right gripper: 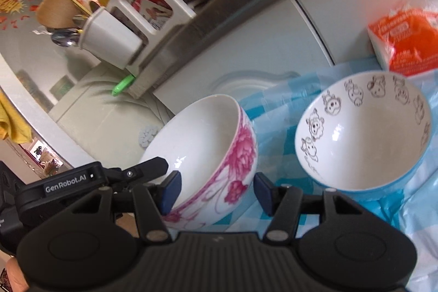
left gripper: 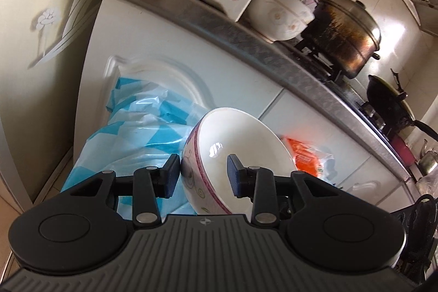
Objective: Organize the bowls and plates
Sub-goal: 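Close the right tool on the pink-flower bowl rim while the left tool grips it too, then lift the pink-flower bowl off the cloth with both tools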
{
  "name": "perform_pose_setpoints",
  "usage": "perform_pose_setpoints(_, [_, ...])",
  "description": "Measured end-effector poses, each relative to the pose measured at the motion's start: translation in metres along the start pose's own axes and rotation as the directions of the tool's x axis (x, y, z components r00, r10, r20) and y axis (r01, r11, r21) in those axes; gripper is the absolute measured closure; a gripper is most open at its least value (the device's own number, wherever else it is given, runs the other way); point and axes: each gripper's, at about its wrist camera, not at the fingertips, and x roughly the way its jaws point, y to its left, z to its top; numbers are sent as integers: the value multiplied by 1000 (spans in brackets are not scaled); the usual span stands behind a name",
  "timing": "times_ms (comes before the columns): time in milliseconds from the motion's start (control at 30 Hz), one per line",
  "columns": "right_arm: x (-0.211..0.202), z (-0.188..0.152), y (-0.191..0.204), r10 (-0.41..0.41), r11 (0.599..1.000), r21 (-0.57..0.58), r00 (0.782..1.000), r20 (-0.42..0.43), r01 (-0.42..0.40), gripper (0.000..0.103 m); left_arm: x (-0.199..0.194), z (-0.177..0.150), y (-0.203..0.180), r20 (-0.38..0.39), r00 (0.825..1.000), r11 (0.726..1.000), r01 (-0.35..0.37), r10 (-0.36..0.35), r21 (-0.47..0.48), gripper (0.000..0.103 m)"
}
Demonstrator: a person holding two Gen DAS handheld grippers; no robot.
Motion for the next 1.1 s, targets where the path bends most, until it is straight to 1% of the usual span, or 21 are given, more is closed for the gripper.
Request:
perform_pose_setpoints(167, [-34, -1, 3, 6, 1000, 1, 999, 40, -6, 44, -20, -10, -24, 1, 999, 999, 40, -40, 18, 64])
perform_pose_setpoints(400, [-92, -13, -5, -23, 1000, 15, 995, 97, 22, 44, -34, -39, -62, -33, 995, 994, 94, -93, 48, 64])
perform_pose_setpoints(600, [-153, -28, -24, -46, 997, 69, 986, 161, 35, 41, -41, -73, -98, -82, 985, 986, 156, -150, 64, 65])
perform_pose_setpoints(833, [-214, -52, -49, -120, 989, 112, 969, 216, 98, 40, -41, -119, -130, -156, 968, 976, 208, -196, 61, 65])
perform_pose_setpoints(867, [-220, -56, -53, -131, 987, 115, 967, 219, 108, 39, -41, -125, -133, -166, 966, 976, 211, -198, 62, 63])
perform_pose_setpoints(900, [-225, -60, -56, -142, 986, 114, 966, 214, 119, 35, -40, -133, -137, -177, 964, 975, 210, -196, 67, 62])
perform_pose_setpoints(967, [-234, -69, -65, -175, 981, 113, 967, 185, 156, 31, -39, -149, -145, -194, 962, 975, 208, -190, 77, 63])
perform_pose_setpoints(1100, [-250, -89, -84, -214, 970, 149, 964, 160, 191, 29, -35, -181, -155, -226, 956, 974, 209, -186, 84, 63])
